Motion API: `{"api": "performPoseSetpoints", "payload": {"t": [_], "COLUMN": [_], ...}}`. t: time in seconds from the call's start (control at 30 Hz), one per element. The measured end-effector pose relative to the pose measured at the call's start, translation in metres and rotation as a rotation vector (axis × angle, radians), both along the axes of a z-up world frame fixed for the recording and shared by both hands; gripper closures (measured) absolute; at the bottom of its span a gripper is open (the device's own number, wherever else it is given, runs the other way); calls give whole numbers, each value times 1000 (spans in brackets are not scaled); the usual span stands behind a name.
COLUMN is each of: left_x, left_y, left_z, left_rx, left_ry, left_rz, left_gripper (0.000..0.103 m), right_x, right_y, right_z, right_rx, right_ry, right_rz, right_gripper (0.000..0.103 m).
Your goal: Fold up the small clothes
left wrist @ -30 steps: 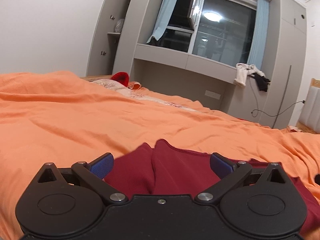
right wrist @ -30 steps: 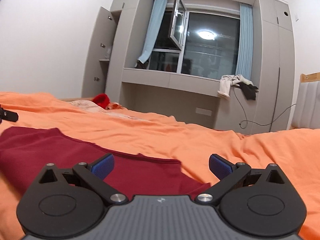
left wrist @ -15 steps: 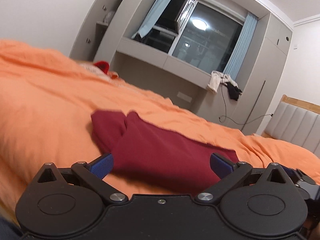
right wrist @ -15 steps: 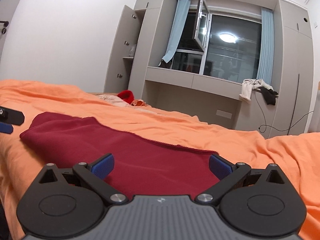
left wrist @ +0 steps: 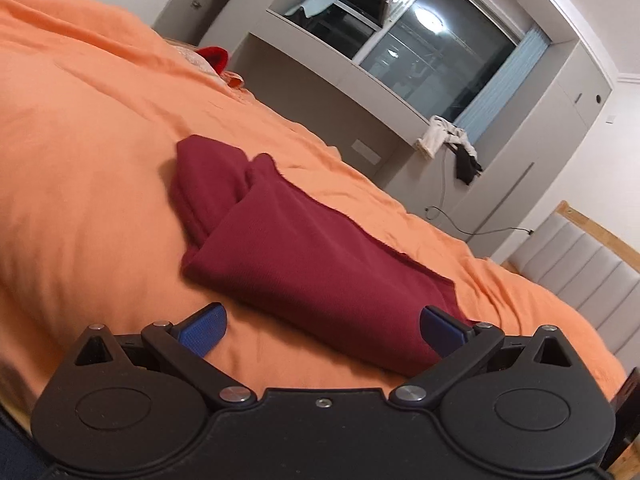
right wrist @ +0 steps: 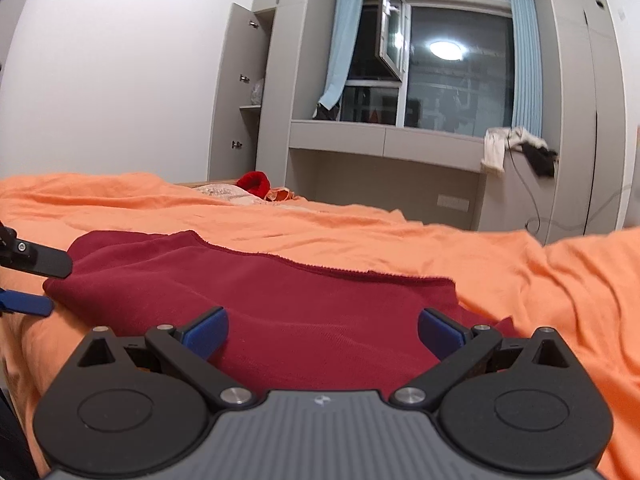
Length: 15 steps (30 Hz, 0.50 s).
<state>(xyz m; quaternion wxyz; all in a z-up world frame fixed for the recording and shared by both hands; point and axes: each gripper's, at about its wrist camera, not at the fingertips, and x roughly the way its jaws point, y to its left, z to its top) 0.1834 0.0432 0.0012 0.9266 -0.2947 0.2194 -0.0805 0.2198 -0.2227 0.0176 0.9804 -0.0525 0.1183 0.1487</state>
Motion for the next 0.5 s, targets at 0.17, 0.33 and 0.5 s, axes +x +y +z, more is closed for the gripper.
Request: {"api": "performPoseSetpoints", "payload": {"t": [0.17,0.33,0.5], "left_x": [36,84,111], "left_y": [3,7,12], "left_z": [1,7,6], "left_rx": [-27,-9,8], "left_ry": [45,89,69], "left_rz": [-61,-60,-5], "left_gripper": [1,1,1], "right_x": [8,22,40], "right_y": [8,28,47], "right_z": [-1,1,-3], "right_rx": [13,-40,-83], "right_ry": [15,-4,-1], "right_rz": [7,-5,-5], "right_gripper": [0,0,0]}}
